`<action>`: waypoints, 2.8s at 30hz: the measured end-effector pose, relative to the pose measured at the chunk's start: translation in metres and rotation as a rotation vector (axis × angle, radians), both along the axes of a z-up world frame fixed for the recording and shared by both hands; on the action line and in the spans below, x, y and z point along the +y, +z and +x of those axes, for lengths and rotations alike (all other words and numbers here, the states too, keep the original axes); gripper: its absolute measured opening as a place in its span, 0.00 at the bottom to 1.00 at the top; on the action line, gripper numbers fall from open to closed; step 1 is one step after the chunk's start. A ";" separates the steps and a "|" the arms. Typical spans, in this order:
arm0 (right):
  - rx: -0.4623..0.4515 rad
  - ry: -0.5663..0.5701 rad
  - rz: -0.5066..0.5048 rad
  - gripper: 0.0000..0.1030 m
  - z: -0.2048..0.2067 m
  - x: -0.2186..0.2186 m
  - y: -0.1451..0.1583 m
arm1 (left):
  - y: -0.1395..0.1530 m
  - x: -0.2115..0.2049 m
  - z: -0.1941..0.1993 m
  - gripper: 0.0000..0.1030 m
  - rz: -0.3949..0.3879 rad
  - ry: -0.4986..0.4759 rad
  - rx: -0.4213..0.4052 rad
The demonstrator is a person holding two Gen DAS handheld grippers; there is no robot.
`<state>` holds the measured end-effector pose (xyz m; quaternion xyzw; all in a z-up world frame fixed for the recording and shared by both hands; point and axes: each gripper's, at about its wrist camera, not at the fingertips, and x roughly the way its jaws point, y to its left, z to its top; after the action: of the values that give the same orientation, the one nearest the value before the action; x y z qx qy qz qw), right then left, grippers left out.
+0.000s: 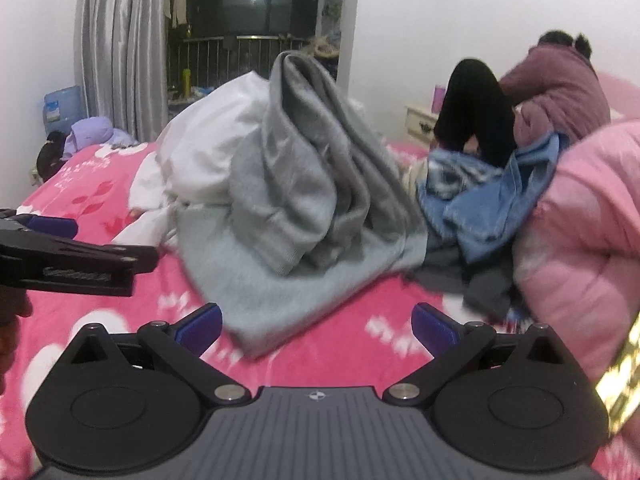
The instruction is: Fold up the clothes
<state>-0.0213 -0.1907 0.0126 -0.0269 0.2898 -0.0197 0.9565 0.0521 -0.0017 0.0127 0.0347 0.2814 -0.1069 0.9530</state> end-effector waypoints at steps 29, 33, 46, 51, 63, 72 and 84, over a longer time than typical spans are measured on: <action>0.029 0.043 0.521 0.09 0.220 -0.132 -0.085 | -0.069 -0.117 0.098 0.38 0.171 -0.286 -0.125; -0.011 0.071 0.534 0.06 0.205 -0.130 -0.074 | -0.056 -0.099 0.091 0.30 0.084 -0.257 -0.118; -0.120 0.243 0.586 0.05 0.094 -0.095 0.003 | 0.023 0.020 0.034 0.08 -0.193 -0.171 -0.075; -0.121 0.270 0.714 0.05 0.032 -0.097 0.026 | 0.032 0.062 0.015 0.08 -0.253 -0.131 -0.013; 0.265 -0.010 0.796 0.06 -0.038 -0.090 -0.069 | -0.007 0.158 0.001 0.01 -0.362 -0.026 0.295; 0.241 -0.037 0.826 0.64 -0.049 -0.108 -0.055 | -0.025 0.191 -0.037 0.91 -0.443 -0.005 0.321; 0.418 0.034 0.896 0.73 -0.025 -0.082 -0.102 | -0.092 0.151 -0.043 0.95 -0.485 0.033 0.479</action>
<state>-0.0459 -0.2730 -0.0898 0.3790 0.4550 0.1283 0.7956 0.0095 0.1492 -0.0790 -0.2237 0.4643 -0.1602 0.8418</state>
